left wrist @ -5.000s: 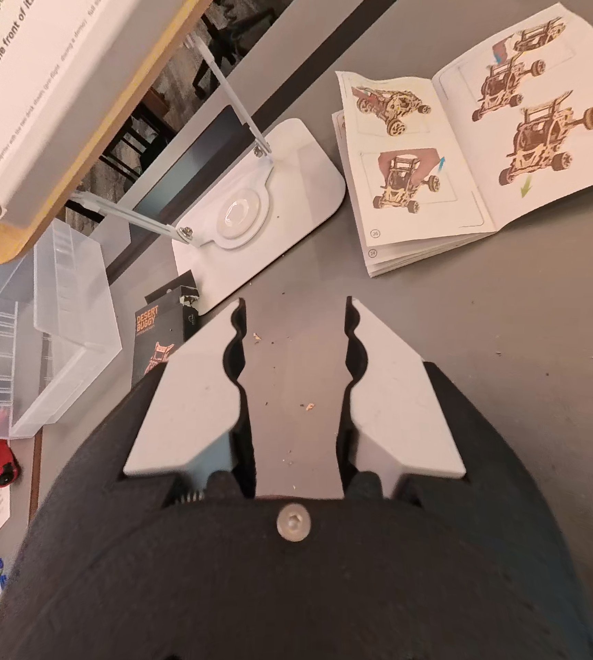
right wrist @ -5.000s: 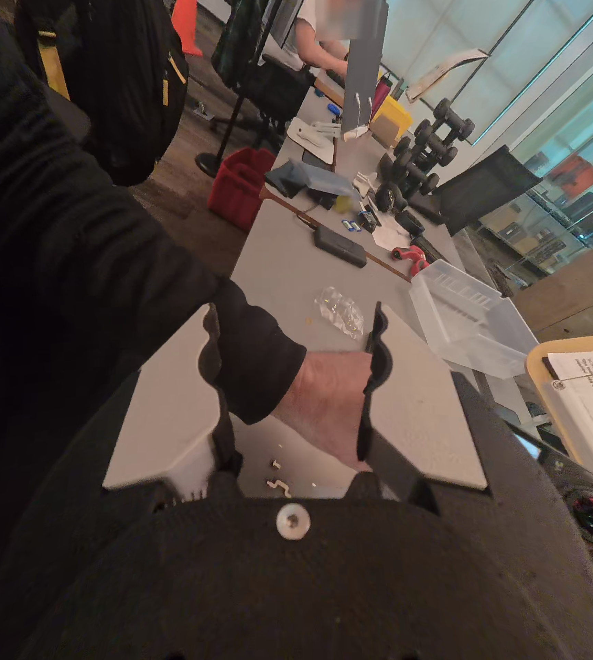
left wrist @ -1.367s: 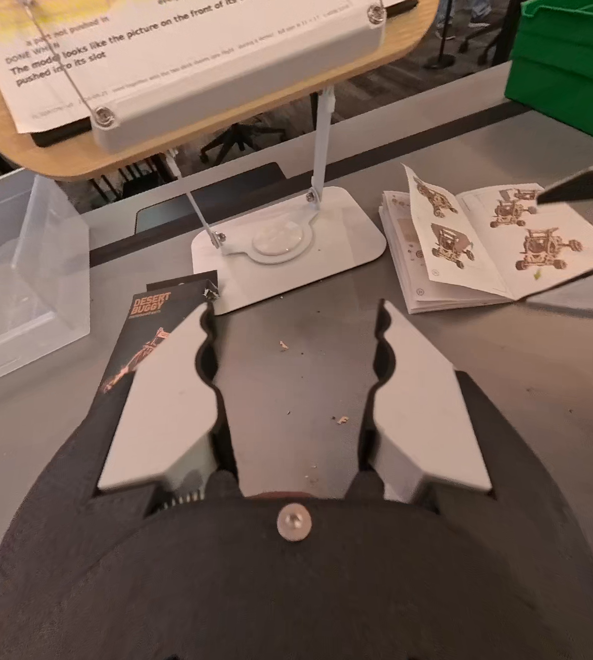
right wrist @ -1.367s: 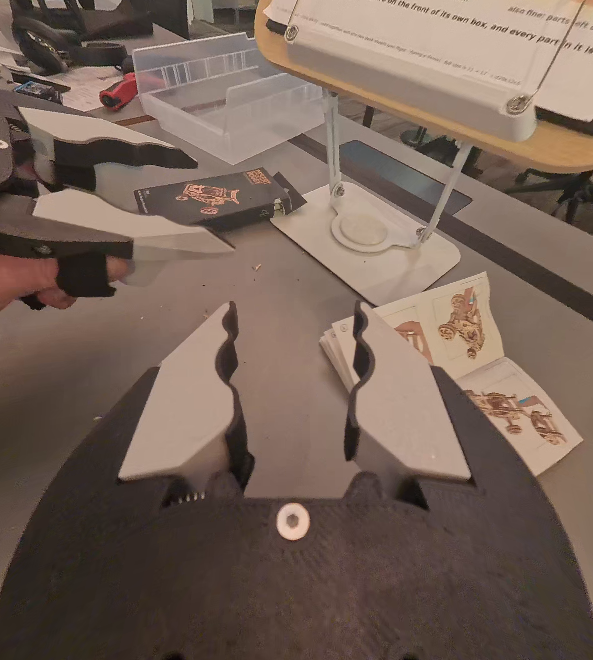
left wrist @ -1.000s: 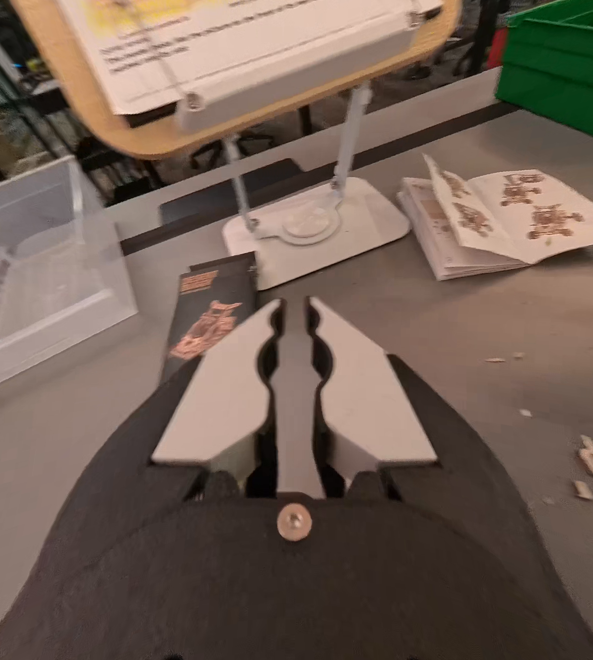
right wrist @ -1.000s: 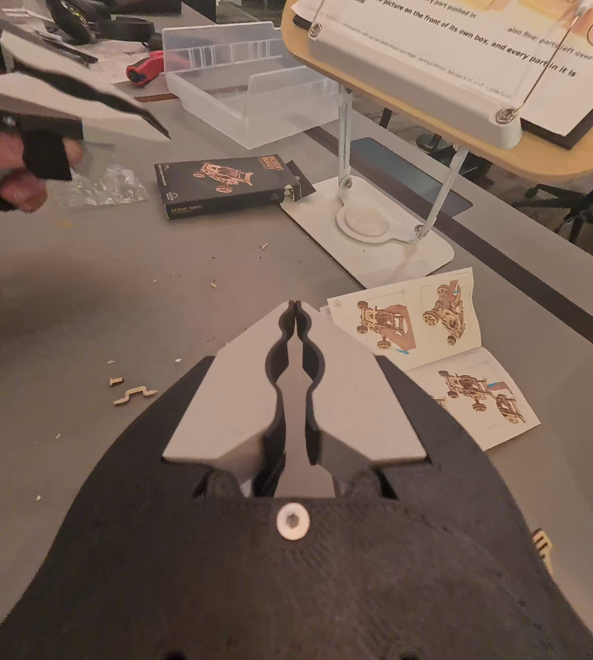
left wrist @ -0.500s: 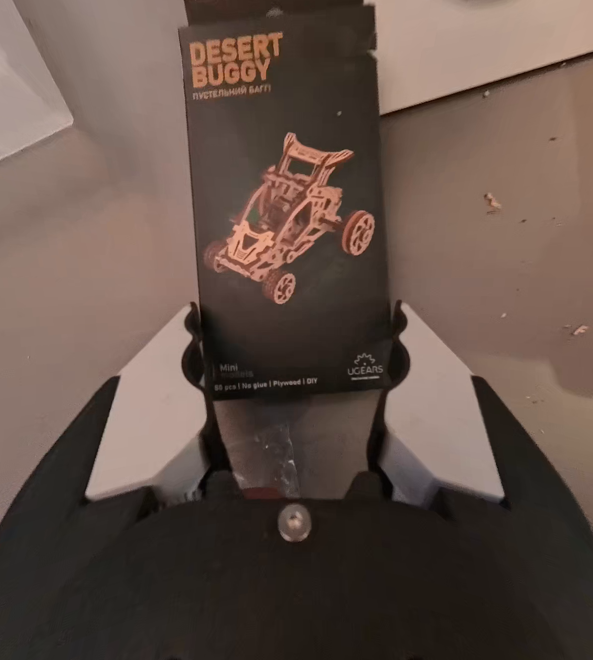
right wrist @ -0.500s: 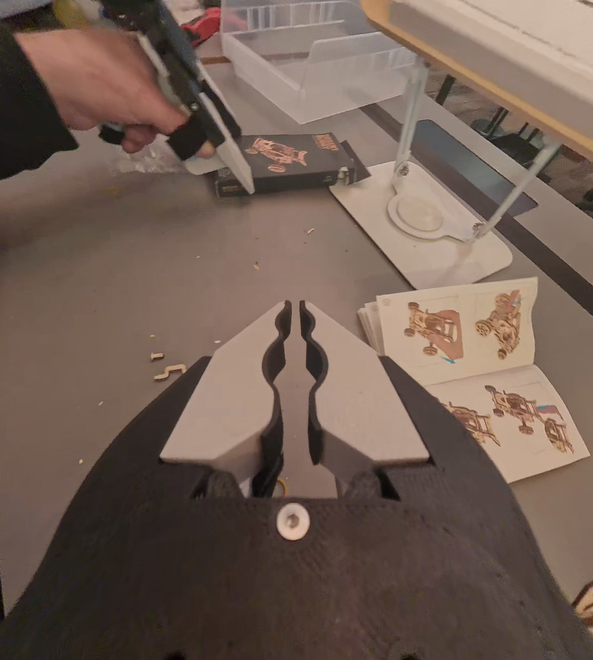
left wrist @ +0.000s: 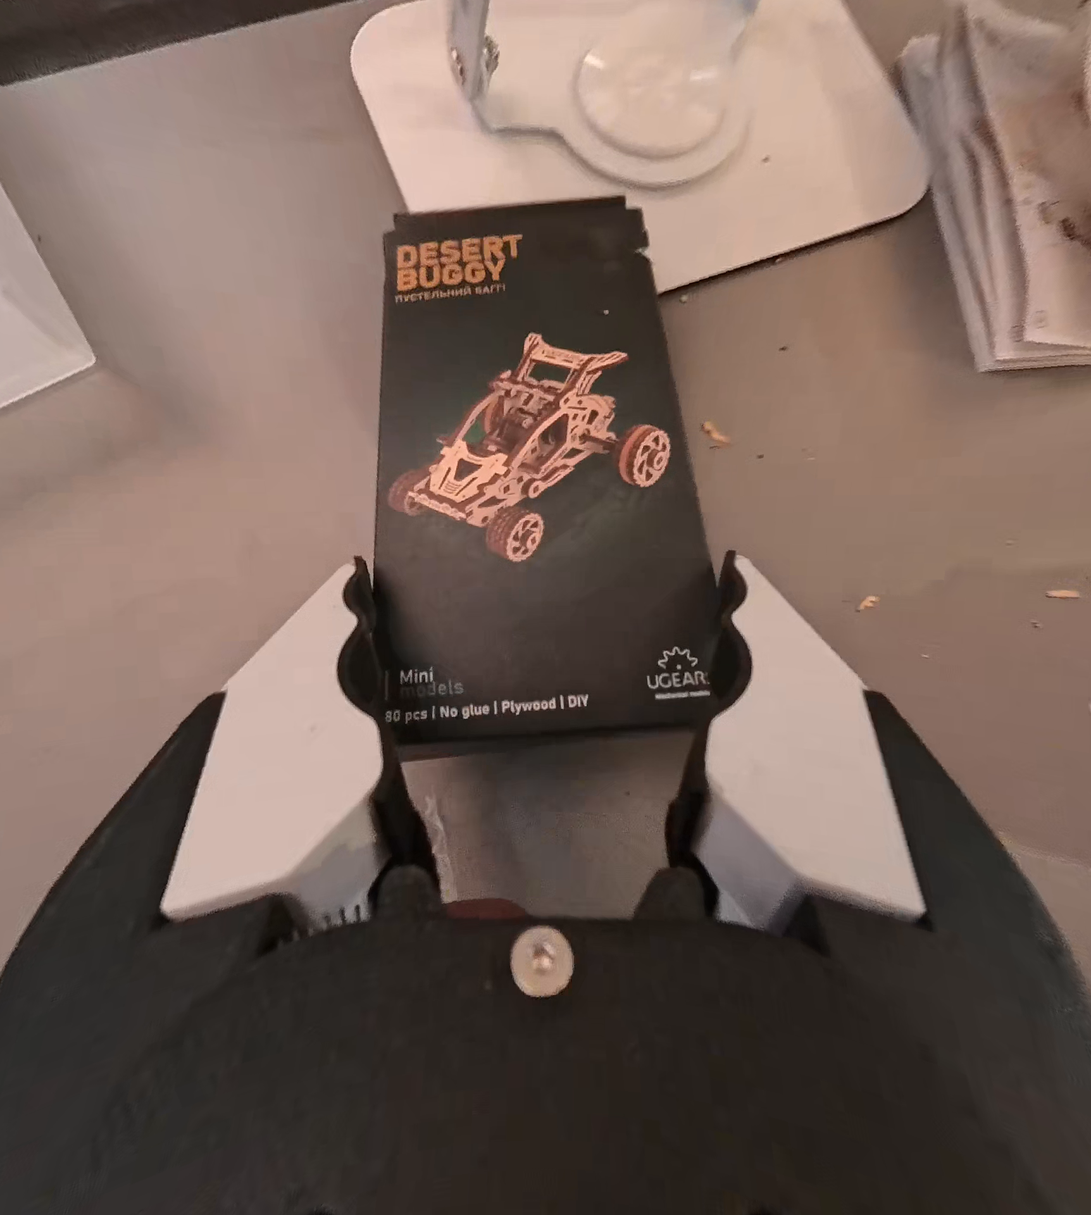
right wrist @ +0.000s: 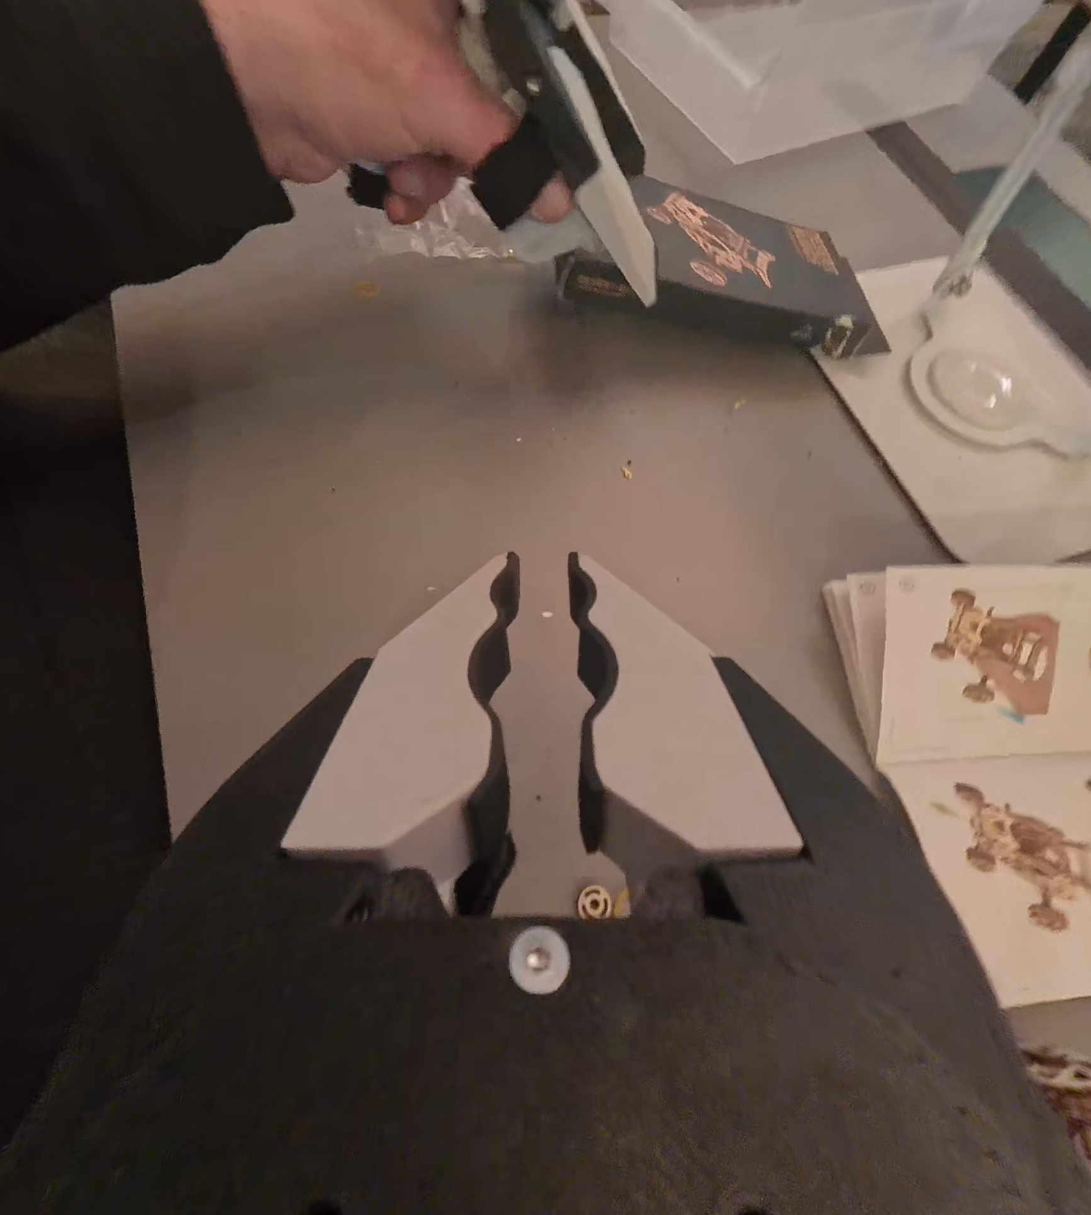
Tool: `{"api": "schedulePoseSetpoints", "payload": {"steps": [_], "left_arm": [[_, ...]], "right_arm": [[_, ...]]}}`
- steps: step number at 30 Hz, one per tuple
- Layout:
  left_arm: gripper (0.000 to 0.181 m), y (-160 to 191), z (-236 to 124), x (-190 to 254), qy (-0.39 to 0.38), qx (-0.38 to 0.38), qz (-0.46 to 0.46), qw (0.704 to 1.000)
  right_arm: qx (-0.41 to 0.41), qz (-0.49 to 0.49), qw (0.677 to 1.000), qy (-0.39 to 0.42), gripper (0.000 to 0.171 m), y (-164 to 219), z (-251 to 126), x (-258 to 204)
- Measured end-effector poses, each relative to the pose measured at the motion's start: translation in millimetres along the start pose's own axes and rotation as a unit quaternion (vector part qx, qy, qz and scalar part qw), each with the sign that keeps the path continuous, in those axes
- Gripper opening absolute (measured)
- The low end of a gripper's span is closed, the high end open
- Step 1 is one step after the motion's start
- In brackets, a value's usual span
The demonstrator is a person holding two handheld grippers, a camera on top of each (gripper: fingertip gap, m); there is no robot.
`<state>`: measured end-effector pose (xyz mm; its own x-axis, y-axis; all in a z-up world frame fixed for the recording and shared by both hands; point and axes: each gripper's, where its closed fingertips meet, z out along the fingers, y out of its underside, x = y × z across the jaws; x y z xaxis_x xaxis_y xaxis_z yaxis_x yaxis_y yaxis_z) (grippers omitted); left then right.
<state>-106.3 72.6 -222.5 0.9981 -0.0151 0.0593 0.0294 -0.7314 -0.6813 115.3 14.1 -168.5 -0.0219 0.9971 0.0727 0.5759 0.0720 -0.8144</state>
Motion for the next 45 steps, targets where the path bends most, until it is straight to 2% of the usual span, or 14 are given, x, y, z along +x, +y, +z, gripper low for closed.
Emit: {"api": "schedulePoseSetpoints", "payload": {"steps": [4, 9, 12, 16, 20, 25, 28, 31, 35, 36, 37, 38, 42, 45], "left_arm": [[0.102, 2.6, -9.1, 11.8, 0.01, 0.009, 0.0, 1.0], [0.102, 12.6, -11.7, 29.3, 0.024, 0.002, 0.018, 1.0], [0.102, 14.1, -11.2, 36.8, 0.038, 0.005, 0.014, 0.999], [0.102, 18.7, -8.7, 45.9, 0.046, -0.004, 0.019, 0.999], [0.102, 25.1, -7.1, 55.1, 0.049, -0.013, 0.025, 0.998], [0.103, 30.7, -5.1, 62.5, 0.051, -0.018, 0.015, 0.998], [0.103, 35.0, -3.9, 67.2, 0.05, -0.021, 0.02, 0.998], [0.103, 39.7, -1.0, 69.7, 0.047, -0.029, 0.021, 0.998], [0.102, 32.3, -6.1, 75.7, 0.045, -0.003, 0.029, 0.999], [0.095, 29.4, -9.3, 79.5, 0.048, 0.006, 0.036, 0.998], [0.091, 26.8, -12.0, 84.1, 0.053, 0.016, 0.043, 0.998], [0.089, 27.3, -13.7, 86.7, 0.054, 0.017, 0.048, 0.997], [0.091, 28.4, -15.6, 93.5, 0.069, 0.03, 0.042, 0.996], [0.087, 26.6, -15.7, 99.9, 0.07, 0.041, 0.046, 0.996]], "right_arm": [[-0.002, 0.045, 0.999, -0.003, 0.022, 6.5, -27.5, 16.5], [0.005, 0.041, 0.999, 0.026, 0.031, 32.8, -105.7, 36.4], [-0.02, 0.046, 0.996, 0.068, 0.032, 79.2, -154.7, 54.3], [-0.09, 0.059, 0.985, 0.133, 0.031, 159.0, -201.1, 83.2], [-0.136, 0.061, 0.974, 0.168, 0.03, 211.4, -217.1, 108.9], [-0.173, 0.069, 0.973, 0.14, 0.024, 251.0, -205.1, 122.1], [-0.163, 0.07, 0.975, 0.136, 0.007, 256.2, -199.9, 126.1], [-0.148, 0.075, 0.979, 0.118, 0.006, 251.6, -194.0, 125.3], [-0.133, 0.073, 0.984, 0.094, 0.007, 239.7, -184.8, 118.0], [-0.134, 0.073, 0.984, 0.092, 0.016, 238.4, -182.7, 116.6], [-0.135, 0.072, 0.984, 0.09, 0.035, 236.2, -181.2, 114.2], [-0.133, 0.063, 0.985, 0.086, 0.037, 231.2, -180.9, 110.2], [-0.08, 0.026, 0.995, 0.047, 0.03, 177.3, -170.5, 78.3], [-0.067, 0.017, 0.998, 0.004, 0.028, 139.5, -132.9, 45.9]]}}
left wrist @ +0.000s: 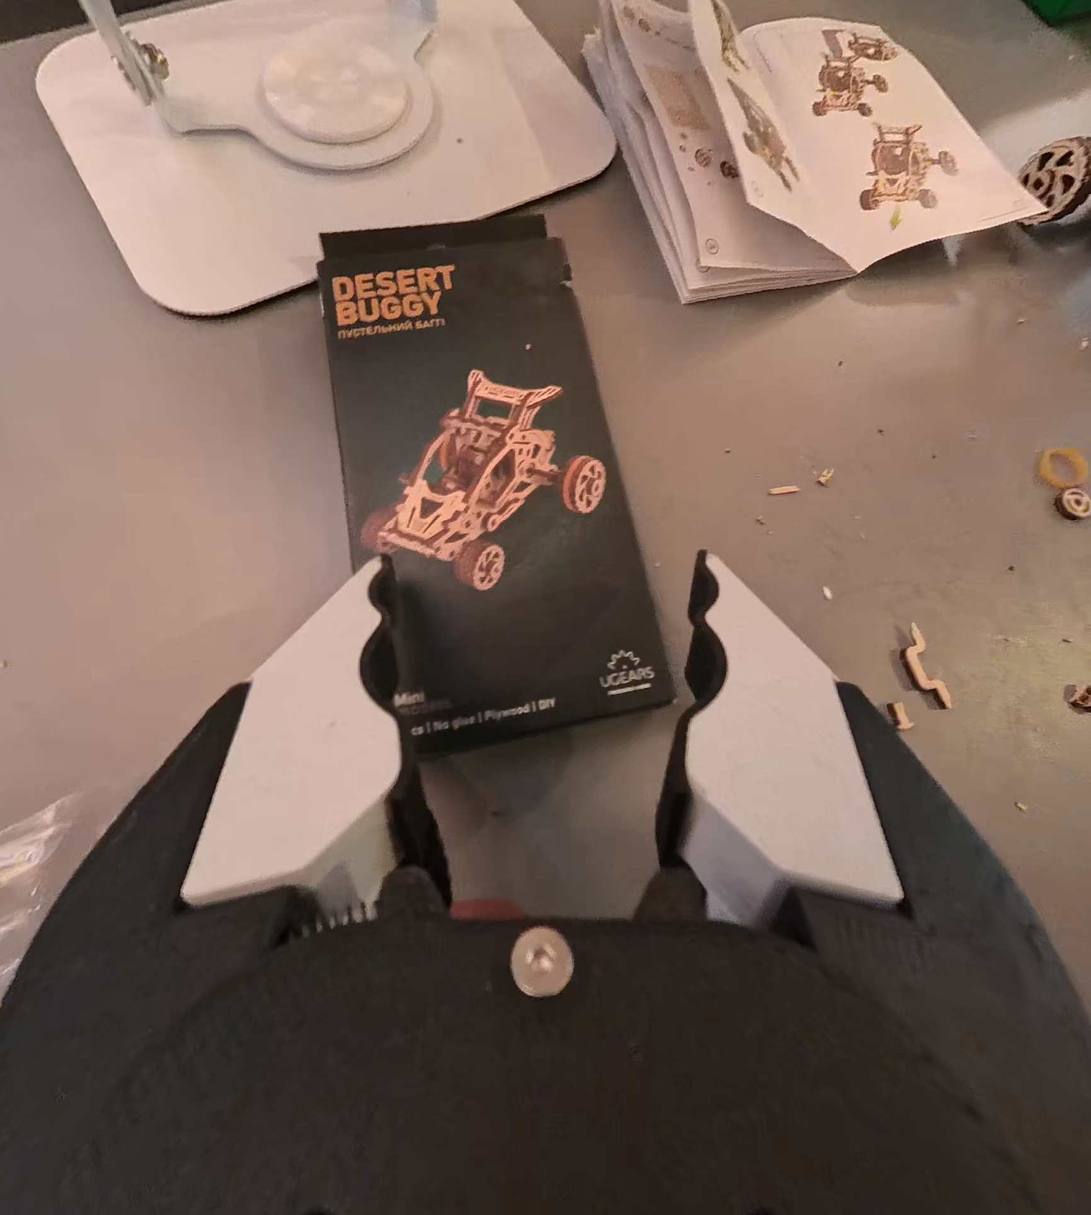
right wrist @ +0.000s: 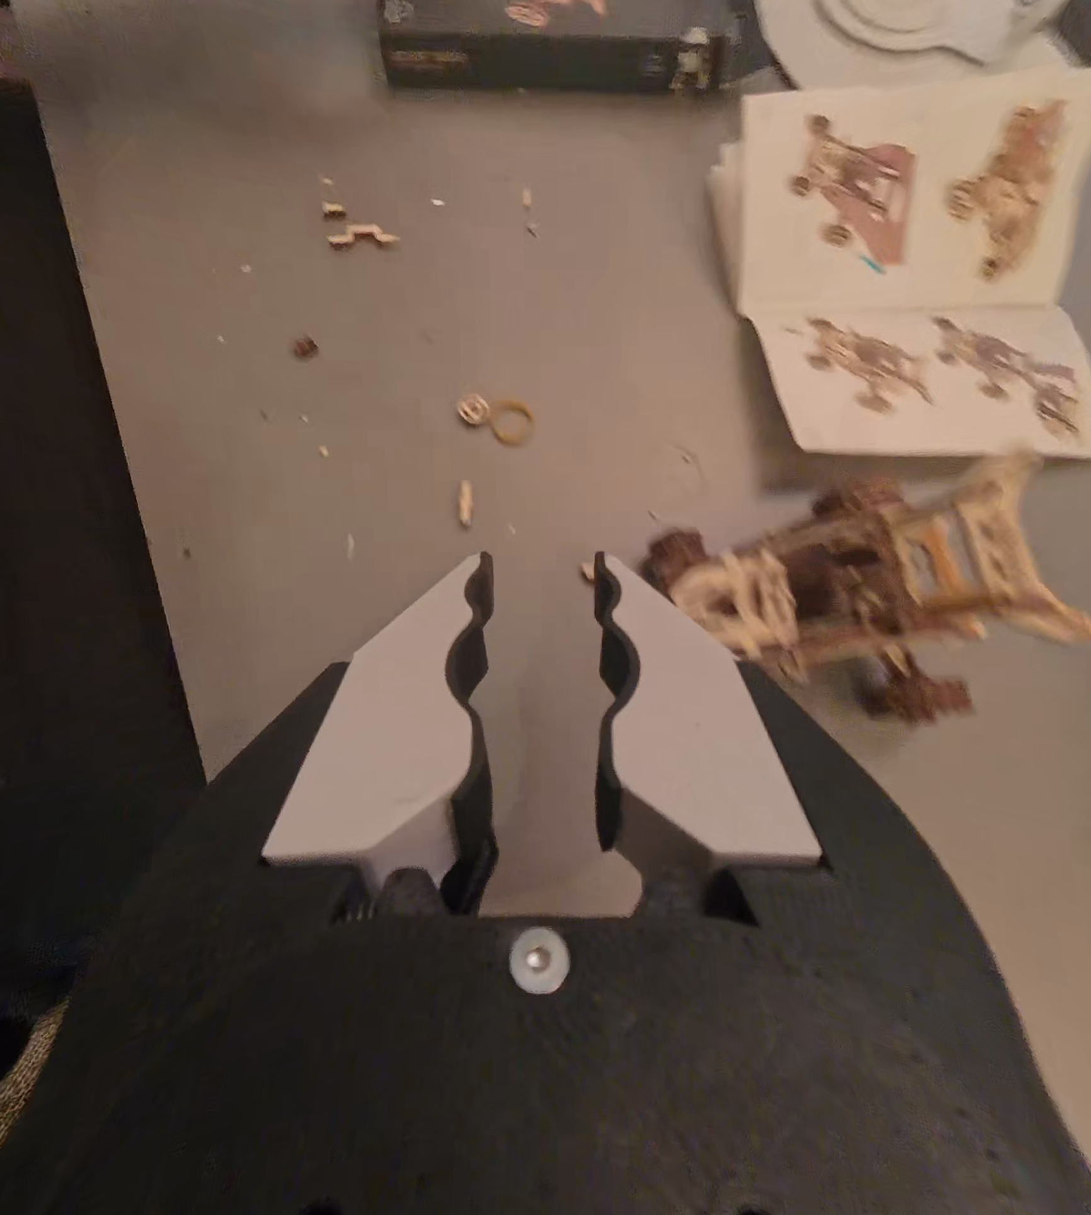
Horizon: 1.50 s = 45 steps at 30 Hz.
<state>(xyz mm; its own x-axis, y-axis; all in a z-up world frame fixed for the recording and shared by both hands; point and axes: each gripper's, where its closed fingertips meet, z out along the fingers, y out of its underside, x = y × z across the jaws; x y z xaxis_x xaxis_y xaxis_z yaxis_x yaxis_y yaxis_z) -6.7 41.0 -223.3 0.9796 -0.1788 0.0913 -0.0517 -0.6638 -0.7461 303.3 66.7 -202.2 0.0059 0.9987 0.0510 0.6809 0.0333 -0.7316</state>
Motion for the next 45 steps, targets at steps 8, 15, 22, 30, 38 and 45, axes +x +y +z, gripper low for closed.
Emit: {"api": "schedulePoseSetpoints", "payload": {"steps": [8, 15, 22, 30, 38, 45], "left_arm": [[0.085, 1.0, 9.3, 25.9, 0.022, 0.003, 0.026, 0.999], [0.083, -0.2, 7.9, 24.9, 0.033, 0.021, 0.014, 0.999], [0.083, -2.4, 8.3, 25.5, 0.041, 0.031, 0.016, 0.999], [0.081, -5.7, 4.3, 21.9, 0.042, 0.049, 0.013, 0.998], [0.079, -4.4, -0.1, 6.4, 0.027, 0.059, 0.003, 0.998], [0.079, 1.1, 4.6, 0.9, 0.023, 0.052, -0.006, 0.998]], "right_arm": [[-0.069, 0.001, 0.997, -0.032, 0.033, -20.0, 88.1, -17.2], [-0.089, 0.003, 0.996, -0.025, 0.008, -16.9, 97.8, -20.6], [-0.069, 0.018, 0.997, -0.03, 0.0, -19.3, 97.5, -21.9], [-0.016, 0.027, 0.999, -0.02, 0.0, -47.3, 65.9, -9.0], [0.079, 0.079, 0.987, 0.114, 0.0, -78.8, -45.0, 115.8], [-0.007, 0.185, 0.953, 0.239, 0.0, 12.9, -85.3, 295.0]]}}
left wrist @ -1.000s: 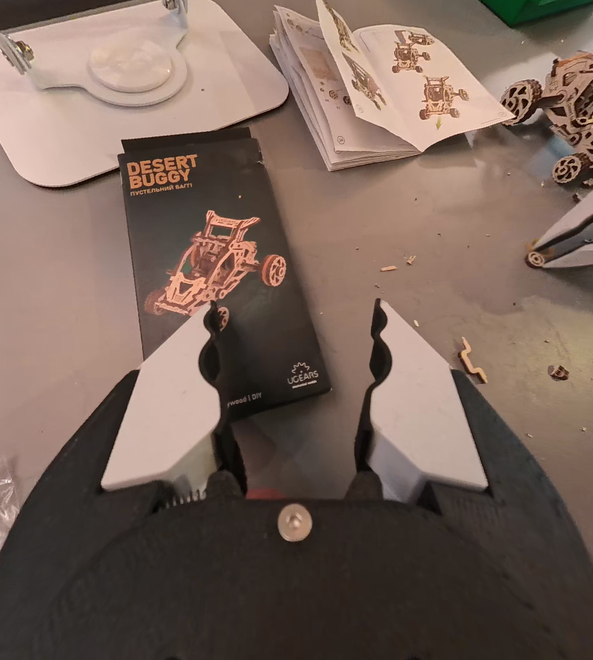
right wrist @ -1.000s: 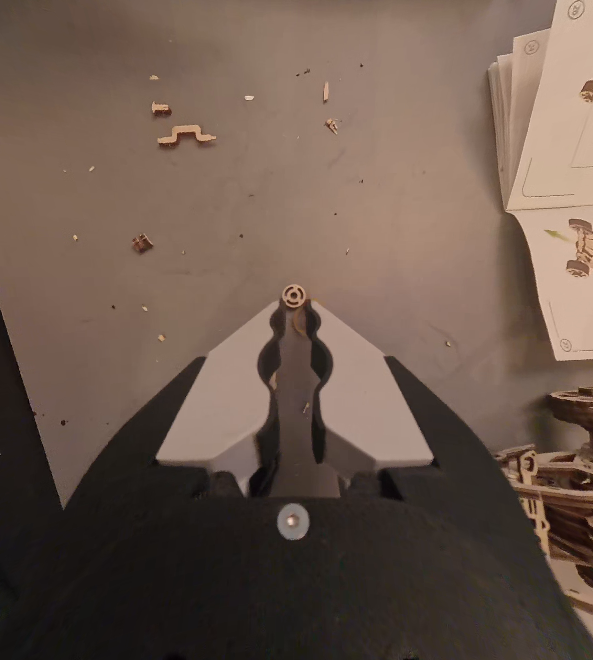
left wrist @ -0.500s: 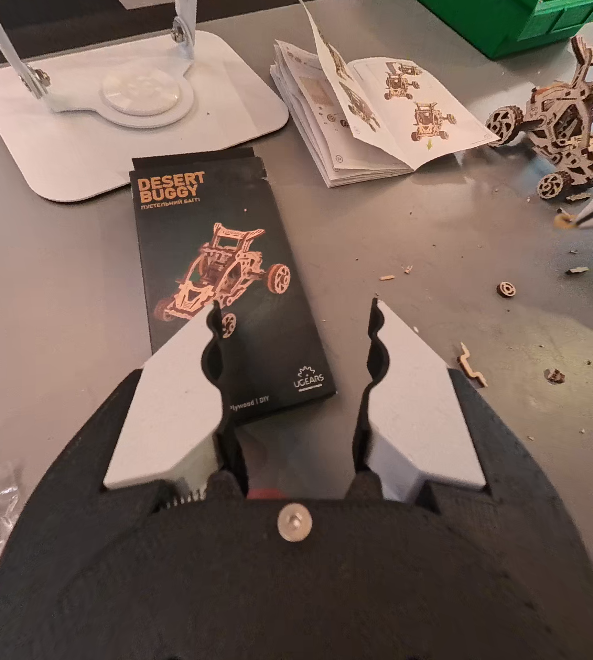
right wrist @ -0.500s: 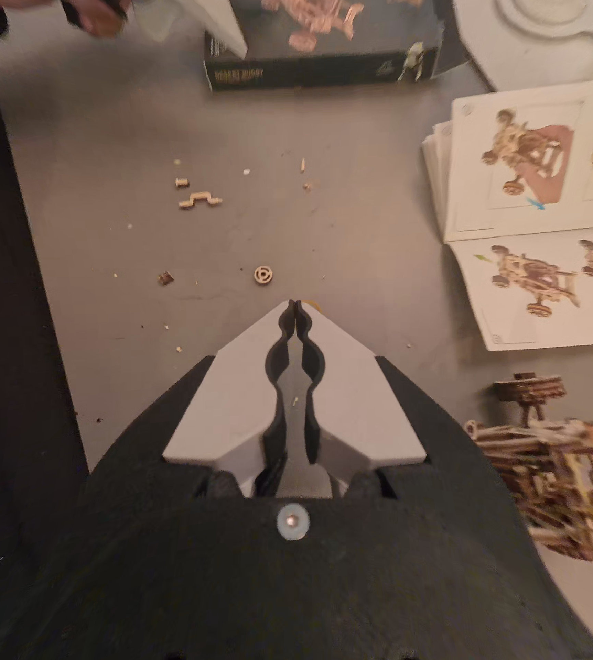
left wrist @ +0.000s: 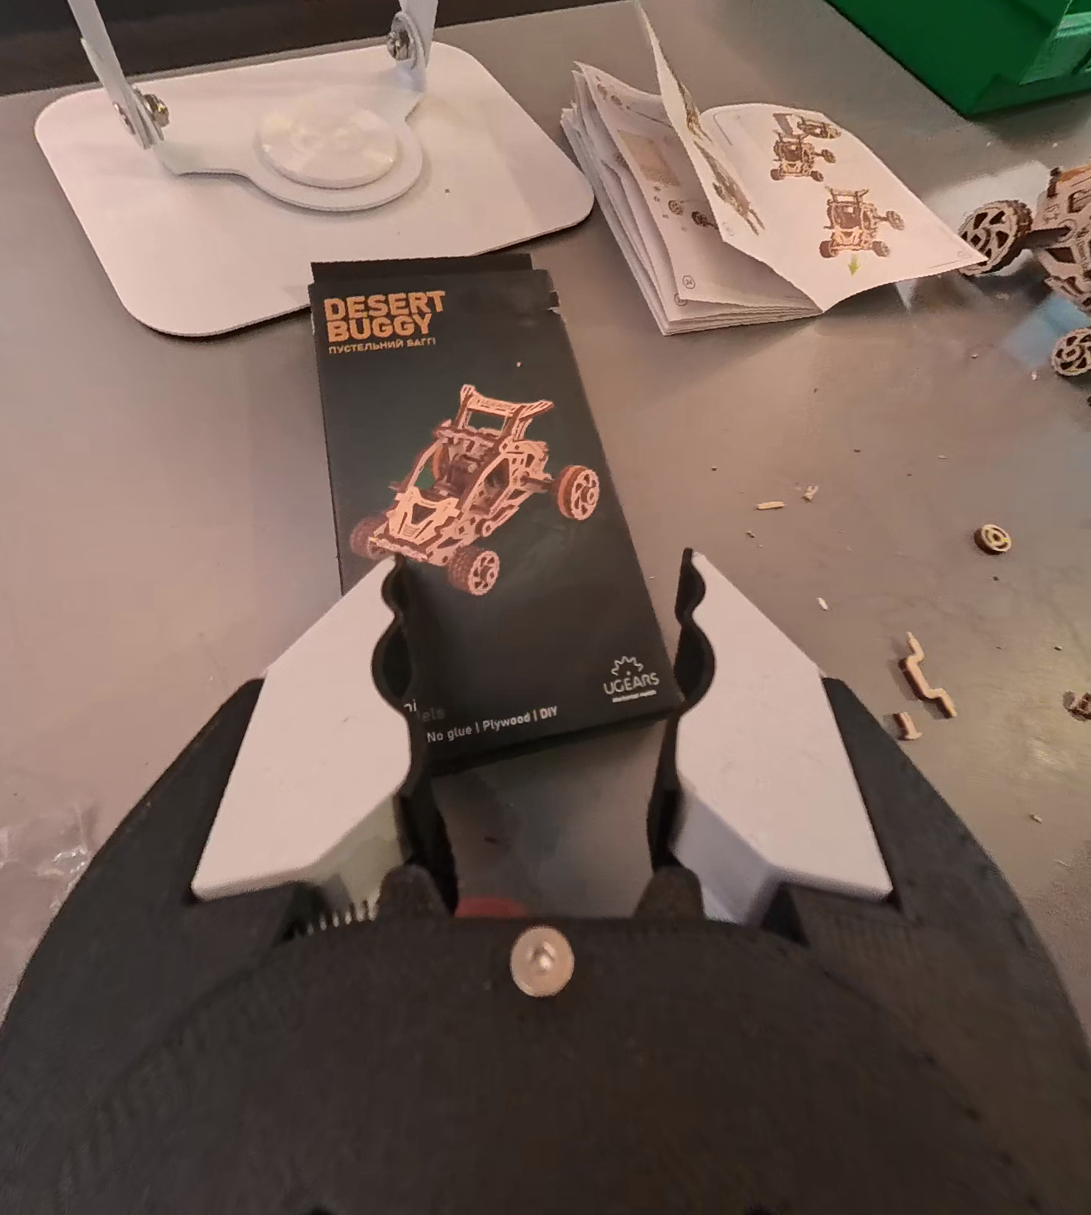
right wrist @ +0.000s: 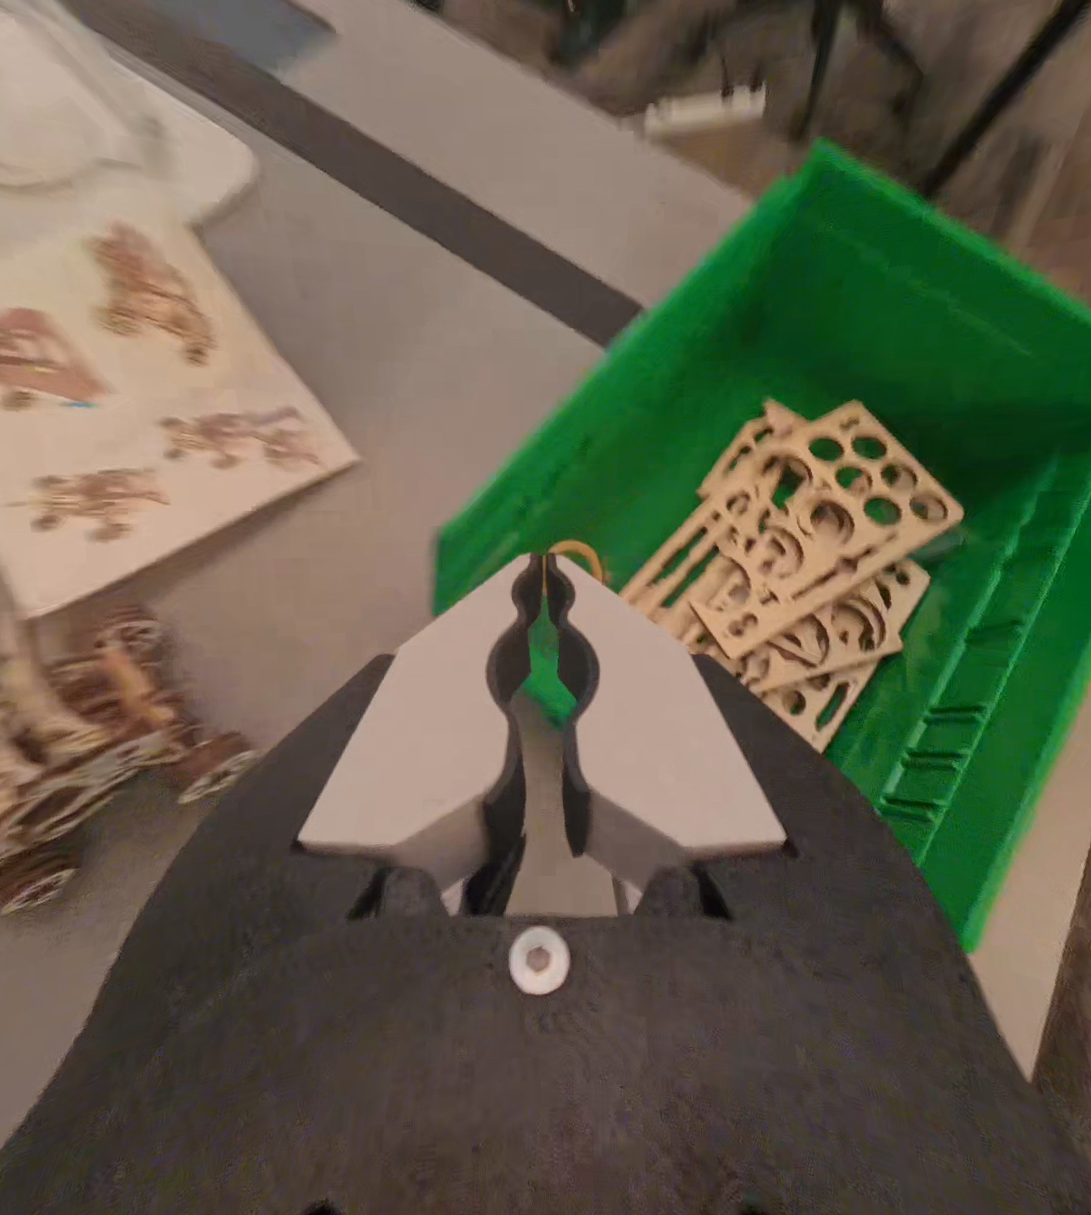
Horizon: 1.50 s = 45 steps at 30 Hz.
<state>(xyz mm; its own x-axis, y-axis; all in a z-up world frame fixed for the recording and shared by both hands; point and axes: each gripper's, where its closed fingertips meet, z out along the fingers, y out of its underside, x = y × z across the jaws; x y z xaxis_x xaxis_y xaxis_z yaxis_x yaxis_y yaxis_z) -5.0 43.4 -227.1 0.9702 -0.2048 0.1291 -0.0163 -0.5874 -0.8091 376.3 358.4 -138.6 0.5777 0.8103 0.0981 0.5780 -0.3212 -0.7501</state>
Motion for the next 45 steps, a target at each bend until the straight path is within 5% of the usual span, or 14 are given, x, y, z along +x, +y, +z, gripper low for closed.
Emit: {"api": "schedulePoseSetpoints", "payload": {"steps": [4, 8, 14, 18, 21, 31, 37, 40, 45], "left_arm": [[0.079, 1.7, -0.1, -2.5, -0.004, -0.001, -0.007, 1.0], [0.078, 2.9, -1.0, -4.8, -0.01, -0.002, -0.005, 1.0], [0.076, 3.0, 0.9, -7.3, -0.016, 0.003, 0.0, 1.0], [0.076, 1.4, 1.8, -8.1, -0.018, 0.007, -0.002, 1.0], [0.077, 2.3, -0.6, -7.3, -0.019, 0.005, -0.003, 1.0], [0.078, 5.8, -2.7, -6.2, -0.023, 0.015, 0.004, 1.0], [0.075, 4.0, -3.6, -7.6, -0.011, 0.023, -0.011, 1.0], [0.074, 4.0, -3.5, -7.8, -0.009, 0.024, -0.014, 1.0], [0.073, 3.5, -2.8, -8.9, -0.006, 0.024, -0.019, 0.999]], "right_arm": [[-0.032, 0.041, 0.999, -0.01, 0.032, 18.2, 28.8, 26.6], [0.019, -0.009, 1.0, -0.004, 0.021, -6.3, 0.3, 2.8], [0.064, -0.166, 0.961, -0.213, 0.026, -33.9, -53.8, -232.3], [0.001, -0.232, 0.918, -0.32, 0.031, 15.8, -19.2, -366.8], [-0.063, -0.277, 0.903, -0.322, 0.031, 56.1, 13.9, -391.9], [-0.097, -0.265, 0.902, -0.327, 0.009, 82.2, 31.0, -383.0], [-0.033, -0.227, 0.922, -0.312, 0.009, 51.7, 5.6, -361.0], [0.026, -0.19, 0.949, -0.249, 0.01, 4.5, -17.4, -295.6], [0.067, -0.159, 0.985, 0.015, 0.01, -56.6, -33.4, -92.8]]}}
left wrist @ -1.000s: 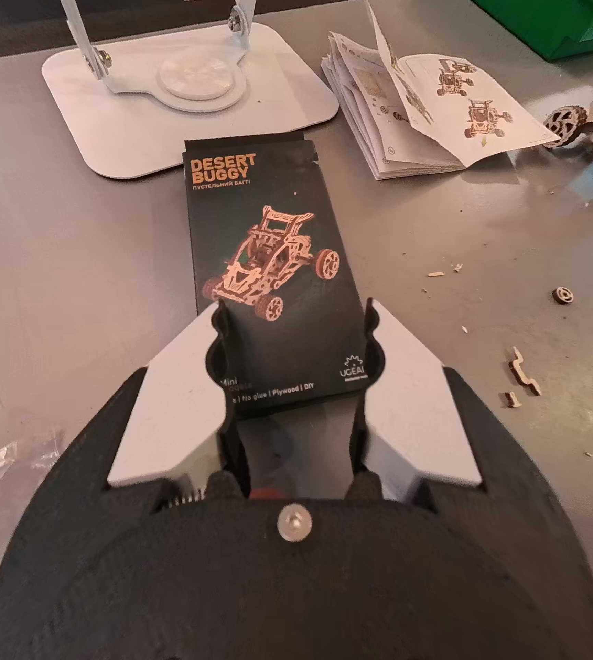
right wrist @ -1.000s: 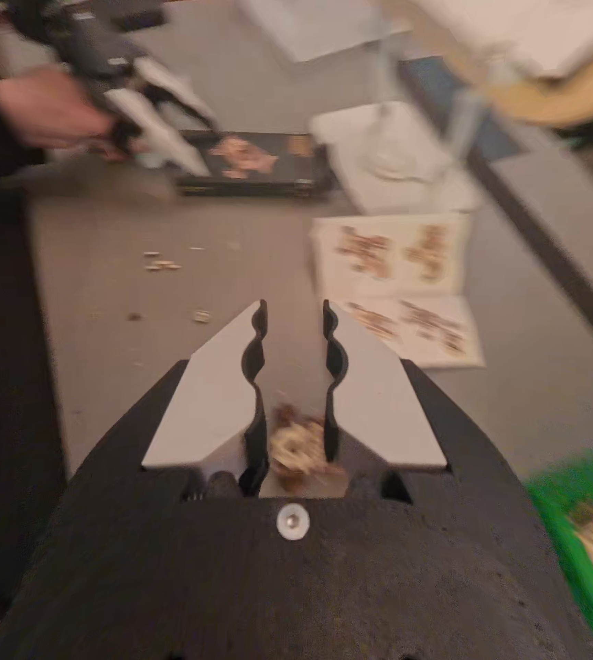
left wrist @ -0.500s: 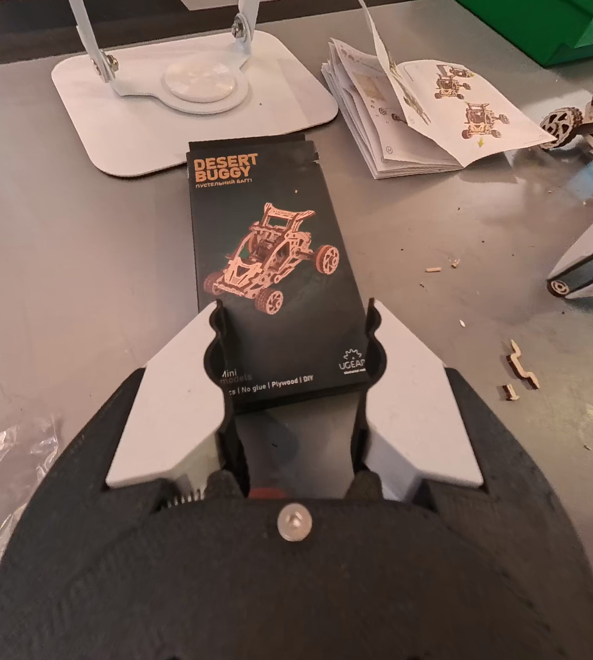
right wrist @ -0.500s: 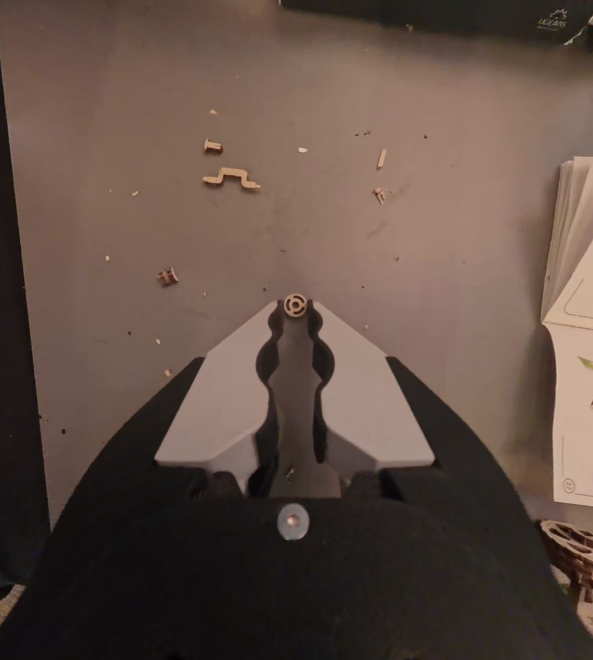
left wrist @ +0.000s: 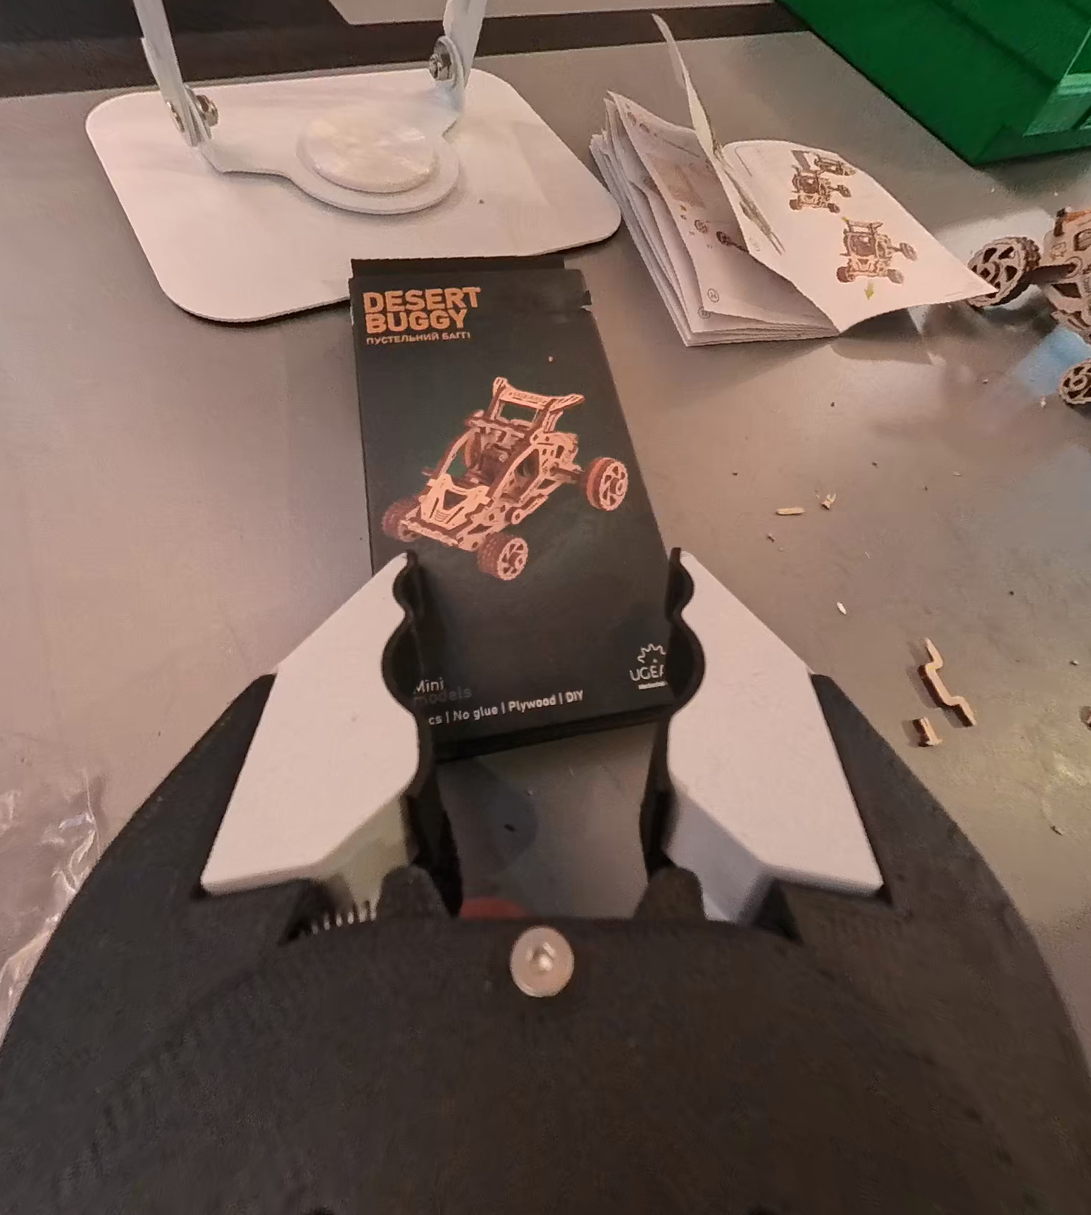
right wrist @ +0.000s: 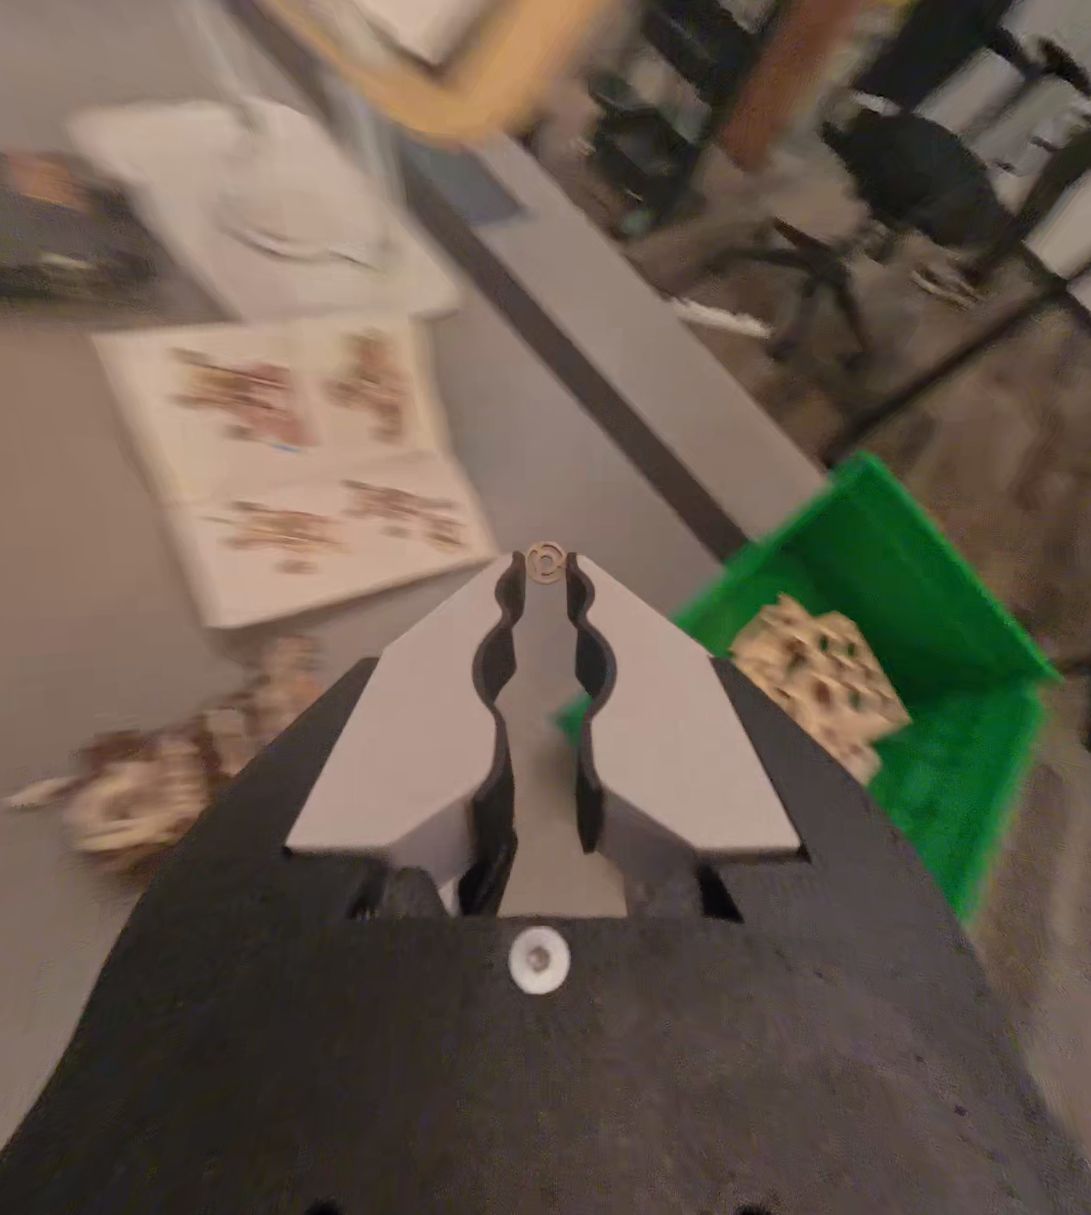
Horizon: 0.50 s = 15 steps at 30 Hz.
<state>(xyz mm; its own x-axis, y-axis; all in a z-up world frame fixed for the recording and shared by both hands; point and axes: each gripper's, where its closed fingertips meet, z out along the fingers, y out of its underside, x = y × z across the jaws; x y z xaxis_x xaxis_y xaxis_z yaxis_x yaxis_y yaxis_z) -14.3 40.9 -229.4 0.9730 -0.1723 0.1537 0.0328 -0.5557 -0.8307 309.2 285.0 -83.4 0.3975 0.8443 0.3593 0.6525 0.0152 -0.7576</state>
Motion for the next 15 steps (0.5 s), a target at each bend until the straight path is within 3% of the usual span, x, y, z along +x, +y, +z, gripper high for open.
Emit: {"api": "schedulePoseSetpoints", "payload": {"steps": [4, 7, 10, 13, 15], "left_arm": [[0.07, -1.0, -0.6, -1.4, 0.005, 0.004, -0.011, 1.0], [0.068, -1.4, -0.8, -2.3, 0.006, 0.006, -0.018, 1.0], [0.068, -1.0, -0.5, -2.7, 0.003, 0.004, -0.016, 1.0], [0.068, -0.8, -0.3, -2.8, 0.001, 0.004, -0.014, 1.0], [0.067, -0.8, -0.2, -3.1, 0.0, 0.003, -0.015, 1.0]], "right_arm": [[-0.085, 0.091, 0.992, 0.008, 0.01, 60.8, 29.0, 83.3], [-0.103, 0.114, 0.988, 0.007, 0.028, 89.3, 48.2, 101.5], [-0.117, 0.095, 0.988, 0.021, 0.009, 103.2, 51.7, 104.5], [-0.047, 0.064, 0.997, -0.006, 0.016, 59.1, 29.6, 67.8], [0.008, 0.04, 0.993, -0.106, 0.015, 12.3, 10.0, -3.8]]}}
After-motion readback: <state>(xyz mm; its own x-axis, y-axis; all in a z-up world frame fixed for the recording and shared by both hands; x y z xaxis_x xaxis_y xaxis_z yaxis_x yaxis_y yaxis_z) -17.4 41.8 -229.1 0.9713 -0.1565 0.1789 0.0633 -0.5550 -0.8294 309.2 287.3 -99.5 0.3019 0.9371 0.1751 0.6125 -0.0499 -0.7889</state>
